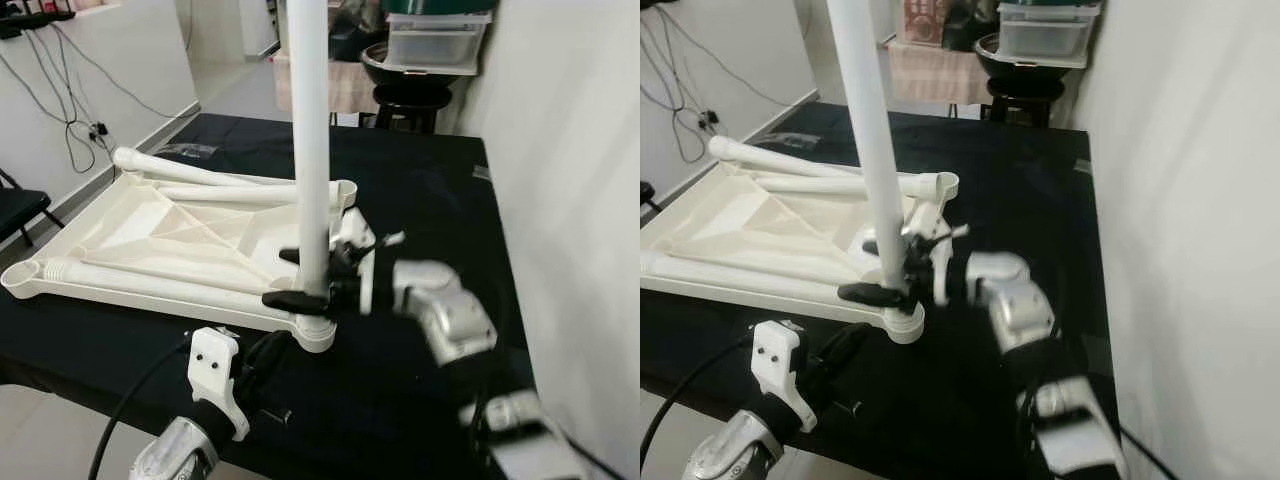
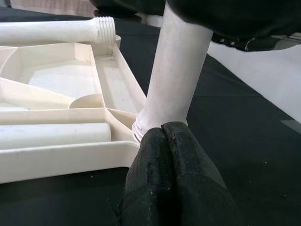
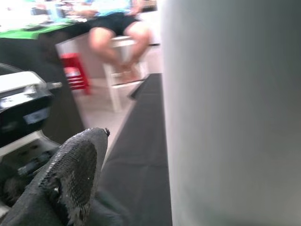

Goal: Building children table

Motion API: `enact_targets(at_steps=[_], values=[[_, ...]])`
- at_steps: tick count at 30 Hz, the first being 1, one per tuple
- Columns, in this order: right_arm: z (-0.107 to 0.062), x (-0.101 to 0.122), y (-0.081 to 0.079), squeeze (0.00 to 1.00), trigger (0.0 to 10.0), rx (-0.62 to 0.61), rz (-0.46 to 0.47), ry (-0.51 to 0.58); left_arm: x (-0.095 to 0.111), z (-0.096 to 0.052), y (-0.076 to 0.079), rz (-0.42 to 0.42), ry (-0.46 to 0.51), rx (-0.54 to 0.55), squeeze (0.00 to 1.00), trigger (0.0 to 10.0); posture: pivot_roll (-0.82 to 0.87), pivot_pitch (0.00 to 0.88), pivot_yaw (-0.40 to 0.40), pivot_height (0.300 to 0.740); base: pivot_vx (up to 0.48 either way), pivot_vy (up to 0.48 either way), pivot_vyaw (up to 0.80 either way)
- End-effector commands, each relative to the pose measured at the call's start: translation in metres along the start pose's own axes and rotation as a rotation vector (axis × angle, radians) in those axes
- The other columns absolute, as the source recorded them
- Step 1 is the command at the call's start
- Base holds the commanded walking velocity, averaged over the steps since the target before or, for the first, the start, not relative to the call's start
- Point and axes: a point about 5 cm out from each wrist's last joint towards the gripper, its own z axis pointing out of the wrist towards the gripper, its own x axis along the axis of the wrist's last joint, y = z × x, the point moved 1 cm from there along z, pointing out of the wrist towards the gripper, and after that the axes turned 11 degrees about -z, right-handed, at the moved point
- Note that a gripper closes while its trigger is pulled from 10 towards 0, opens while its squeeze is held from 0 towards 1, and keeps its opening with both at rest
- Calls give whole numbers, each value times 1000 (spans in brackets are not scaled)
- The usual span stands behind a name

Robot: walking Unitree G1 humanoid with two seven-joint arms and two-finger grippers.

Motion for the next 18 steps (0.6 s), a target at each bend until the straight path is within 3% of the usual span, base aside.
enact_targets(at_steps=[1,2,3,9,15,18], values=[[1,-7,2,0,10000,60,52,17,-4,-1,-2,-1,-17,13,0,10000,34,42,-14,740,0,0,0],[2,-9,4,0,10000,72,74,21,-5,-1,-2,0,-17,14,0,10000,36,42,-14,740,0,0,0],[1,-11,5,0,0,94,95,25,-5,-1,-1,1,-18,15,0,10000,40,43,-15,740,0,0,0],[0,-13,5,0,0,115,116,32,-5,-2,0,1,-18,16,0,10000,43,45,-16,740,0,0,0],[-9,-25,3,0,0,32,111,19,-4,-3,1,-1,-17,16,0,10000,37,62,-13,740,0,0,0],[-13,-38,-6,0,0,-60,116,-16,-3,-4,1,-3,-17,15,0,10000,29,78,-22,740,0,0,0]])
